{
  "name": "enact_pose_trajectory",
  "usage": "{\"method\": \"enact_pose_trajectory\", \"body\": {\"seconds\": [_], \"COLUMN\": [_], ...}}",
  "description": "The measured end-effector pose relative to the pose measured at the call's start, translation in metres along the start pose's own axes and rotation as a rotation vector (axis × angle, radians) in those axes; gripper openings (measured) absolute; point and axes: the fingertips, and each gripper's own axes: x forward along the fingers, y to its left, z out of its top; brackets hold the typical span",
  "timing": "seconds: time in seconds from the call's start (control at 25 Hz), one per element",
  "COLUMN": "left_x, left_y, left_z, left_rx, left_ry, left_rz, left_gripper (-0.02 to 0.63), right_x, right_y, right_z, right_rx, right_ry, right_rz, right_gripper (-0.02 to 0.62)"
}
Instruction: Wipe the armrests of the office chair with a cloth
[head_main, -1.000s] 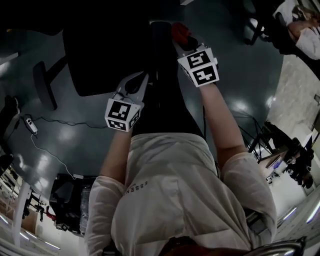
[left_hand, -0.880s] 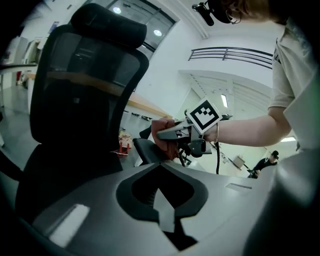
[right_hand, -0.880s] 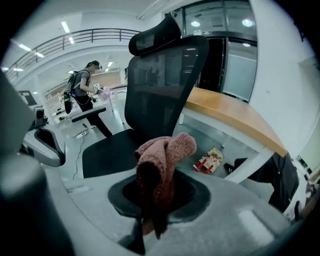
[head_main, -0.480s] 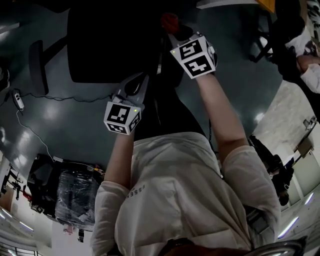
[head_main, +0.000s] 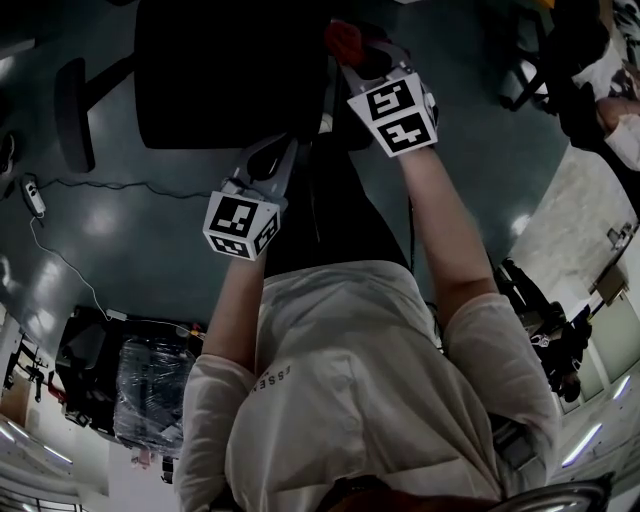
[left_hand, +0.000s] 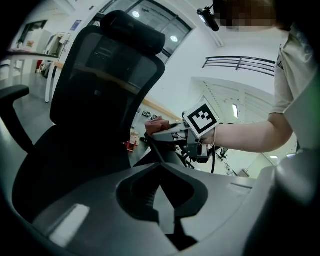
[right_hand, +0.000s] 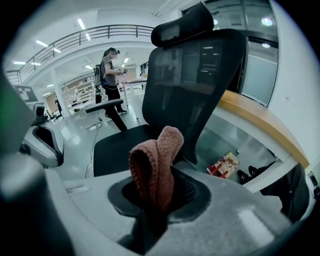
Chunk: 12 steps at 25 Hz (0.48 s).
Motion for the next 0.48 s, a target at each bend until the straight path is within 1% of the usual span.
{"method": "enact_pose_trajectory", "body": {"seconds": [0.16,0.32,0.48], "left_x": [-0.004,-0.012,-0.023], "left_y": [-0.011,-0.024,-0.033], "left_z": [-0.009,-0.022,-0.036], "left_rx": [0.033,0.071,0.091], "left_ry": [0.018,0.046,0.055], "left_rz": [-0.037,-0.071,-0.1], "left_gripper": [0.017,0.017,0.017], "right_x": [-0.013,-0.03,-0.044], "right_y": [0.02,0.041,0.066], "right_z": [-0.017,-0.039,-0.055], "right_rx": [0.017,0.066,0.079], "right_ry": [0.015,0.014,0.01], "right_rz": [-0.007,-0.028,-0.047], "right_gripper": [0.06,0.06,0.06]}}
